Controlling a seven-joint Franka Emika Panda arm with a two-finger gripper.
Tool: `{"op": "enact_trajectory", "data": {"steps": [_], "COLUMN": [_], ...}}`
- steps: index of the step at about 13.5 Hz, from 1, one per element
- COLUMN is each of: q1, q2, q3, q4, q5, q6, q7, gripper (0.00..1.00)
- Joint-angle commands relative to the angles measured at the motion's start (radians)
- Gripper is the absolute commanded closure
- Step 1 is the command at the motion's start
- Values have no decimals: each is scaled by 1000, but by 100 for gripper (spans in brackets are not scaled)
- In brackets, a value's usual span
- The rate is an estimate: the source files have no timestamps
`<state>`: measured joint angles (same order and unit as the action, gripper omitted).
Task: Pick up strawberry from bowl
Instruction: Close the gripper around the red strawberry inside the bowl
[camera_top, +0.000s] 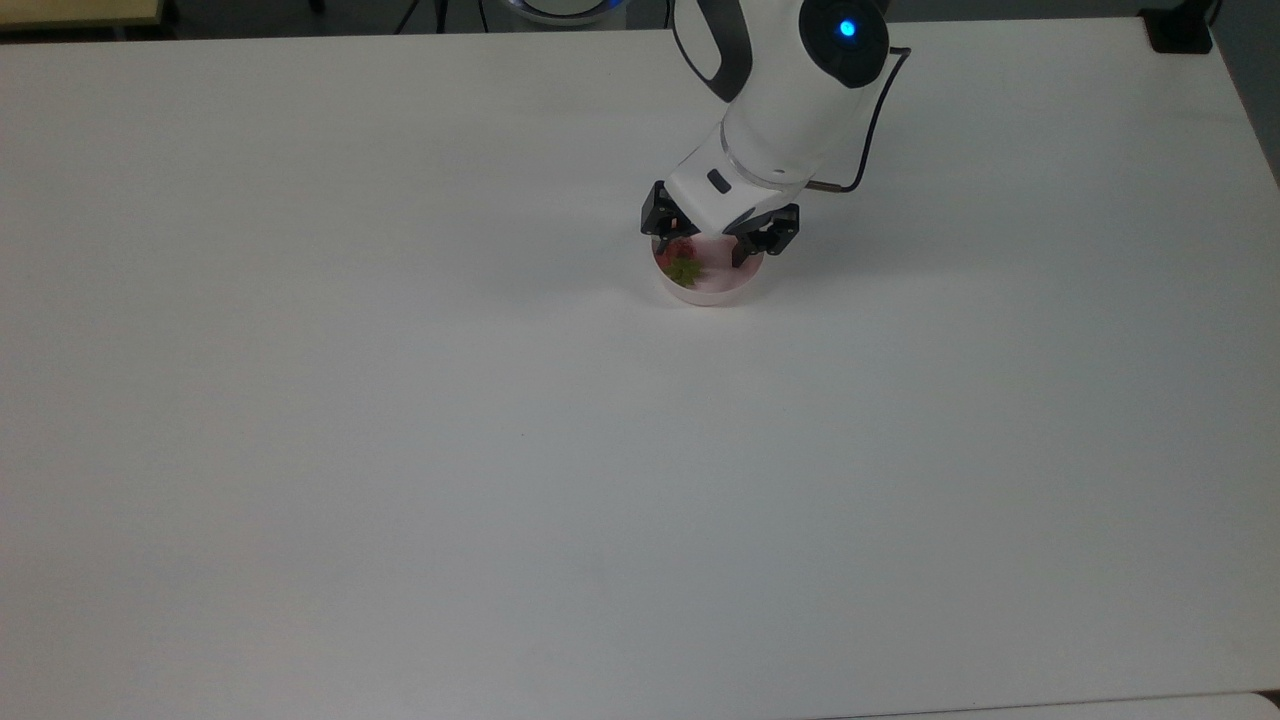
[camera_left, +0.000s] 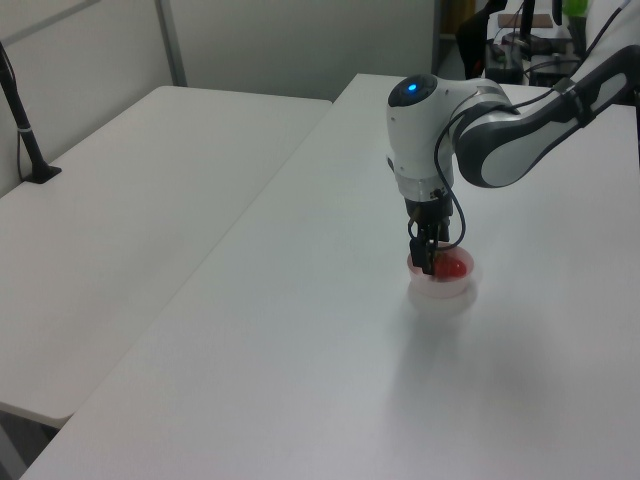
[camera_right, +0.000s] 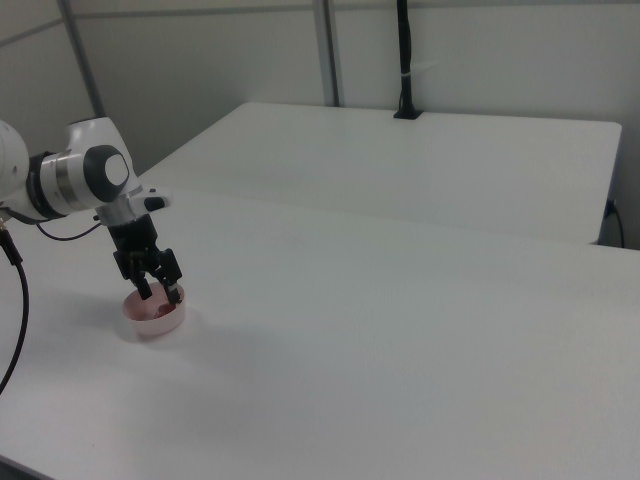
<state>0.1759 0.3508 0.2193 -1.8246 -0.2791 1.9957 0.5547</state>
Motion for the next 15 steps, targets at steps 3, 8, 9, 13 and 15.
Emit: {"op": "enact_trajectory", "data": {"steps": [3,8,9,13,15], "q1": [13,17,19,19,17], "q2": [2,25,40,43,37], "q3": [-2,-2,-2,0,0], "q4": [-25,-27,-25,-24,-19], "q5": [-25,-60,-74,-77,-75], "q6": [15,17,17,25,25], "q7": [36,60,65,65,62], "gripper": [13,13,19,69,71]}}
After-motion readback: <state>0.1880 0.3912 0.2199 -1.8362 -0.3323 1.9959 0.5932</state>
